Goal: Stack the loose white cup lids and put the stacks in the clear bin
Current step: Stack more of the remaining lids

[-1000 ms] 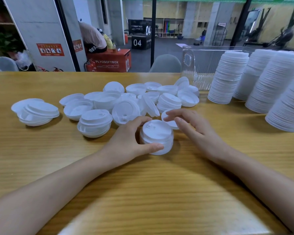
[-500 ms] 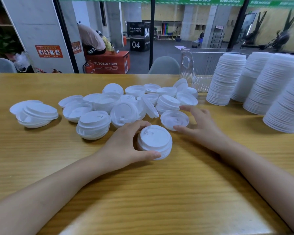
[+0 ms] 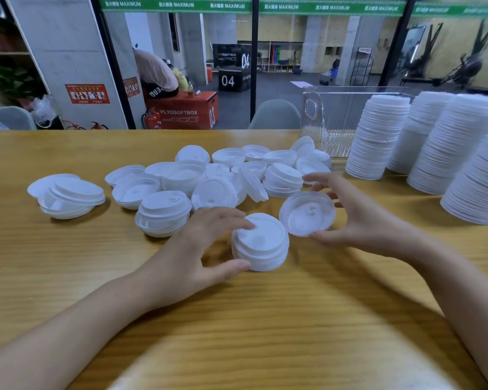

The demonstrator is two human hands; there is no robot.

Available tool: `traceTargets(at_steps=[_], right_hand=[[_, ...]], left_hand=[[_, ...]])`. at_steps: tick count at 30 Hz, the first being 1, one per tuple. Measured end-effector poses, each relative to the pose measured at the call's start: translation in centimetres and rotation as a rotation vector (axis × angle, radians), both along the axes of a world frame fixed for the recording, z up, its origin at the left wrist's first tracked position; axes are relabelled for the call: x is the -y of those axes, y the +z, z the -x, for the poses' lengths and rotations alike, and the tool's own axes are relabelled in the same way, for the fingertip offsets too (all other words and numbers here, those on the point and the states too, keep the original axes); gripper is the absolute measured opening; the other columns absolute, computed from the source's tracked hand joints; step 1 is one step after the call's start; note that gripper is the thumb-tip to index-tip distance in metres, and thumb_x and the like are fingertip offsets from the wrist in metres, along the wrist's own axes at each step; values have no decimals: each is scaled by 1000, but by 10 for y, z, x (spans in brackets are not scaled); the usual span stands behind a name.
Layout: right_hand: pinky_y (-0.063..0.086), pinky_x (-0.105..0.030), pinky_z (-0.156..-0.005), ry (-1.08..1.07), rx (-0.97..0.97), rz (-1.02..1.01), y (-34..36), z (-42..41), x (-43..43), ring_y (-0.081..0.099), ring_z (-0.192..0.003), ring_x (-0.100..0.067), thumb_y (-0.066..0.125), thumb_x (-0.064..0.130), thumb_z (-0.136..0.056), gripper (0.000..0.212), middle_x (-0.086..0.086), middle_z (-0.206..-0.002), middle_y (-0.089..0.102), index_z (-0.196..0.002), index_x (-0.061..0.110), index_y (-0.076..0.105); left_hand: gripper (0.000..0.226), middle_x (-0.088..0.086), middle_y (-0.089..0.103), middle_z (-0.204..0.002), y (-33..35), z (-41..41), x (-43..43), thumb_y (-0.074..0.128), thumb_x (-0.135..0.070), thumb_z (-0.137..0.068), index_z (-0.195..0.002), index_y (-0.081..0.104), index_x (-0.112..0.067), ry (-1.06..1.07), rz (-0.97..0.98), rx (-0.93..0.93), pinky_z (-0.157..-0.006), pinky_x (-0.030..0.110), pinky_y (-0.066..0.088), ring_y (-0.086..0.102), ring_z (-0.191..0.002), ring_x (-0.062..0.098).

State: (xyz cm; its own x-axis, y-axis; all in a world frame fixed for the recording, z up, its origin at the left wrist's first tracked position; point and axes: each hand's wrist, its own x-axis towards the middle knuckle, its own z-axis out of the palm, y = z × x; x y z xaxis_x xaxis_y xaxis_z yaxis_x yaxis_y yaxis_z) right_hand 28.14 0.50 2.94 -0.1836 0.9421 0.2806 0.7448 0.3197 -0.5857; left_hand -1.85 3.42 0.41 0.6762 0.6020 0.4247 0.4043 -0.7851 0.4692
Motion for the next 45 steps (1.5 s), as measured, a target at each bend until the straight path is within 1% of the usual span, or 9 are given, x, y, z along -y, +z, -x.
traceTargets(at_steps=[3, 8, 14, 17, 25, 33, 36, 40, 45], right_hand=[[41, -33, -106, 53, -12, -16, 5, 6, 6, 47, -125, -5, 72, 50, -61, 81, 14, -129, 50, -134, 54, 36], [42, -34, -106, 145, -281, -42, 3, 30, 9, 53, -124, -10, 80, 45, -65, 85, 17, -134, 50, -137, 52, 37], [39, -35, -112, 184, -389, -6, -10, 59, 4, 55, -127, -12, 84, 33, -68, 83, 5, -132, 57, -138, 29, 39], [35, -32, -115, 202, -358, 8, -10, 61, 4, 52, -129, -8, 83, 22, -71, 79, 5, -127, 62, -137, 28, 39], [31, -17, -110, 255, -214, -32, -13, 65, 4, 48, -132, -5, 82, 22, -71, 81, 4, -132, 60, -140, 20, 39], [33, -20, -111, 251, -156, -40, -18, 65, 2, 47, -132, -3, 83, 32, -71, 80, 9, -133, 58, -140, 25, 41], [30, -12, -107, 227, -133, -15, -16, 64, 4, 44, -132, 4, 81, 44, -70, 81, 14, -137, 54, -140, 26, 43], [33, -11, -99, 105, -110, -20, -13, 55, 9, 48, -122, 1, 62, 65, -72, 64, 24, -121, 58, -128, 35, 53], [37, -13, -99, 109, -218, 71, -13, 53, 11, 50, -122, -1, 55, 64, -79, 51, 26, -118, 61, -121, 37, 58]], left_hand=[[37, -22, 44, -135, -2, -2, 0, 59, -56, -86, -120, 56, -43, -9, 13, -42, -105, 10, 27, 41, -130, 4], [39, -24, 45, -133, -1, -3, 0, 60, -55, -84, -120, 57, -41, -4, 33, -22, -104, 10, 27, 41, -130, 6], [84, -38, 43, -125, -4, -5, 0, 76, -63, -59, -127, 28, -56, 134, 255, 94, -100, 1, 27, 37, -127, -14], [99, -30, 49, -123, -5, -5, -2, 87, -57, -59, -131, 18, -57, 153, 320, 90, -94, -5, 23, 37, -119, -22], [102, -26, 51, -123, -8, -7, -5, 88, -40, -66, -133, 13, -58, 158, 332, 92, -92, -5, 23, 40, -117, -20], [100, -28, 51, -124, -9, -7, -6, 81, -59, -62, -138, 16, -57, 146, 312, 76, -95, -2, 25, 41, -121, -13], [99, -29, 50, -125, -8, -7, -5, 78, -63, -59, -137, 18, -57, 141, 284, 68, -97, 0, 26, 41, -123, -12], [91, -32, 43, -132, -6, -6, -2, 81, -56, -66, -138, 26, -55, 125, 223, 49, -98, 1, 26, 39, -127, -8], [68, -36, 39, -132, 2, -8, 3, 70, -60, -70, -131, 41, -50, 70, 111, -1, -101, 3, 24, 36, -129, -6]])
